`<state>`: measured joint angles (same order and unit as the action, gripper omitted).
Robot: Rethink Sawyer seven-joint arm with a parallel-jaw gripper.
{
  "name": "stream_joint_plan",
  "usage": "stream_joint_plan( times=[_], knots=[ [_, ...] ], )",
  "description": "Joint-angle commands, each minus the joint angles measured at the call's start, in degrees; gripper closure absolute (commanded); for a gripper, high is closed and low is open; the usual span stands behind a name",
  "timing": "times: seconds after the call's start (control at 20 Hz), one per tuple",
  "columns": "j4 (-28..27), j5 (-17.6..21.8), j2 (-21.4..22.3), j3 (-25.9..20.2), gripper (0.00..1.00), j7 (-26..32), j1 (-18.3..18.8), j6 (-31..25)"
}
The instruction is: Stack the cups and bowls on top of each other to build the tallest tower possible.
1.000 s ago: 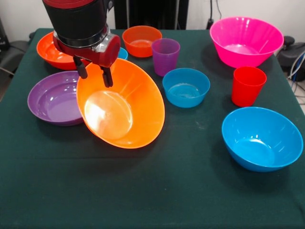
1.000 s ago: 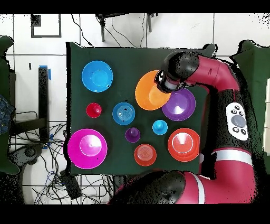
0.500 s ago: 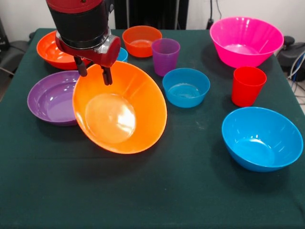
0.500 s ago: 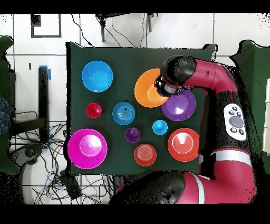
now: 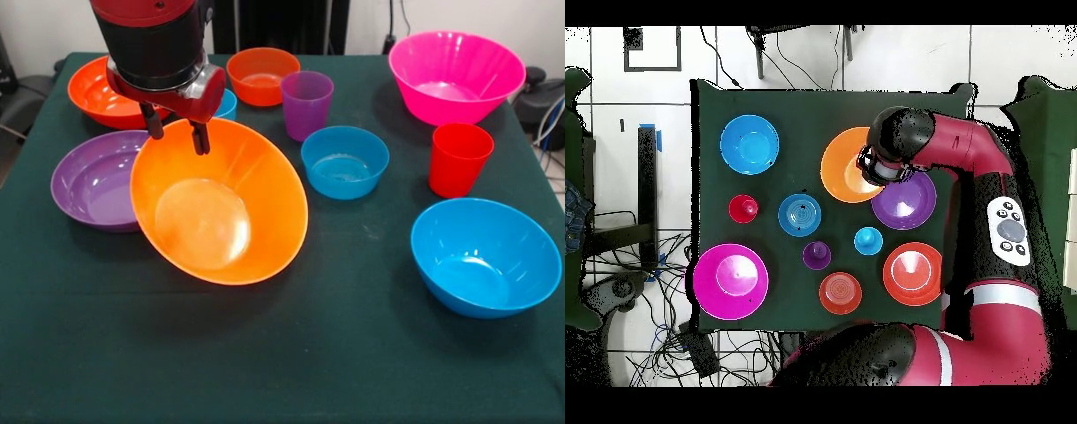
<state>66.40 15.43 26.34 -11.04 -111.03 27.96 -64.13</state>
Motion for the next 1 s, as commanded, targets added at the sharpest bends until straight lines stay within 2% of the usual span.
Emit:
stream_joint_plan(
  times=[0.05, 0.6, 1.0],
  knots=[
    [3.56, 4.78, 0.27, -1.11, 0.00, 9.62, -1.89, -5.27],
    [1.24, 5.64, 1.33, -0.96, 0.00, 10.39, -2.18, -9.29],
    [-0.66, 5.63, 4.25, -1.39, 0.00, 11.96, -1.51, -14.21]
  ],
)
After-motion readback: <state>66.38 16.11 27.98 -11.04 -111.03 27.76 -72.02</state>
